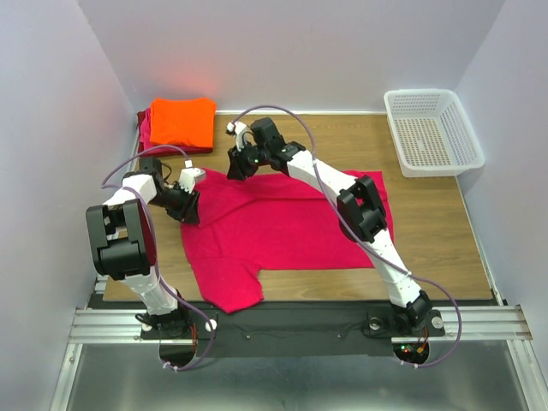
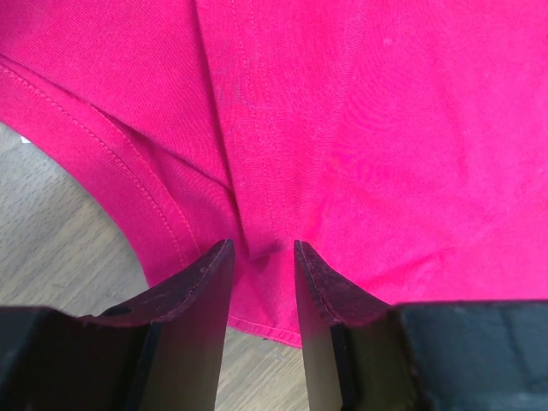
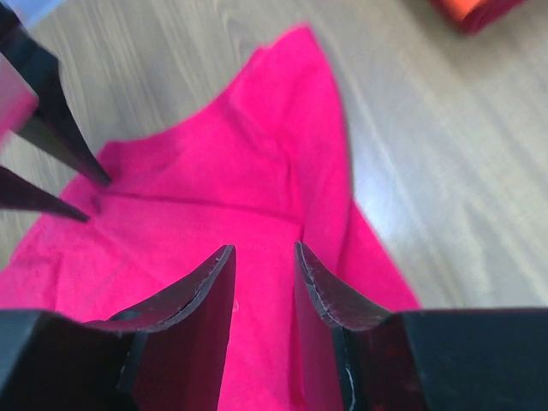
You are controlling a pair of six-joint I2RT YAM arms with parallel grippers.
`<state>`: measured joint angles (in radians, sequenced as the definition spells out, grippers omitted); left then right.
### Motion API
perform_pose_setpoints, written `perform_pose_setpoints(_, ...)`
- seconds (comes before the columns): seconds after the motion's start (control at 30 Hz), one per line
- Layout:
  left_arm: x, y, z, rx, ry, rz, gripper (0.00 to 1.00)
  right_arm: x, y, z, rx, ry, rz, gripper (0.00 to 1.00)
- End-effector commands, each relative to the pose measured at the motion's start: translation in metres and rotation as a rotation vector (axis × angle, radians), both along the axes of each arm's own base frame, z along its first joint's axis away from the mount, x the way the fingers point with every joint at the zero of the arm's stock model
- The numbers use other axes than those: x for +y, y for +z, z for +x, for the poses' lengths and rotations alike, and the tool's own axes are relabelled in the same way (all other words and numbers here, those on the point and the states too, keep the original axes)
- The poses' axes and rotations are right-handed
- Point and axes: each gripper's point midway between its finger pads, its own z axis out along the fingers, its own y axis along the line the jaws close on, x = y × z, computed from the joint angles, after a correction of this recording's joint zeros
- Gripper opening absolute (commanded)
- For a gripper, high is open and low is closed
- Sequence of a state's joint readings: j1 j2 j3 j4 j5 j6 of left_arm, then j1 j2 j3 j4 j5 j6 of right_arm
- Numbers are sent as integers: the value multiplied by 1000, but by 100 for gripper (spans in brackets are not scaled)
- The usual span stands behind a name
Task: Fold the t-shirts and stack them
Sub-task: Fold the tshirt
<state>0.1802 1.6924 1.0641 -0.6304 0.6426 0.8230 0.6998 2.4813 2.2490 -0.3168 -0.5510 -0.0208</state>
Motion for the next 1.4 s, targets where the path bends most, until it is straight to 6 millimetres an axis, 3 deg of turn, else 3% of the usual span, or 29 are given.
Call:
perform_pose_setpoints(0.0, -4, 3, -5, 18, -11, -35, 46, 10, -9, -14, 30, 35, 11, 39)
perform_pose_setpoints(0.37, -5, 1, -7, 26, -12, -43, 46, 3, -59, -5, 42, -8, -73, 46)
perform_pose_setpoints(0.53, -5, -1, -9, 31, -13, -42, 46, 2, -70, -8, 60, -1, -83, 46)
perform_pose_setpoints(0.7, -4, -4, -8, 34, -12, -42, 46, 5, -72, -14, 89, 20, -69, 40)
perform_pose_setpoints(1.07, -4, -3, -8, 35, -11, -48, 46, 17, -42, -34, 102, 102, -6, 39)
perform_pose_setpoints(1.37, -2, -3, -8, 31, -11, -47, 46, 19, -44, -30, 88, 83, -14, 40)
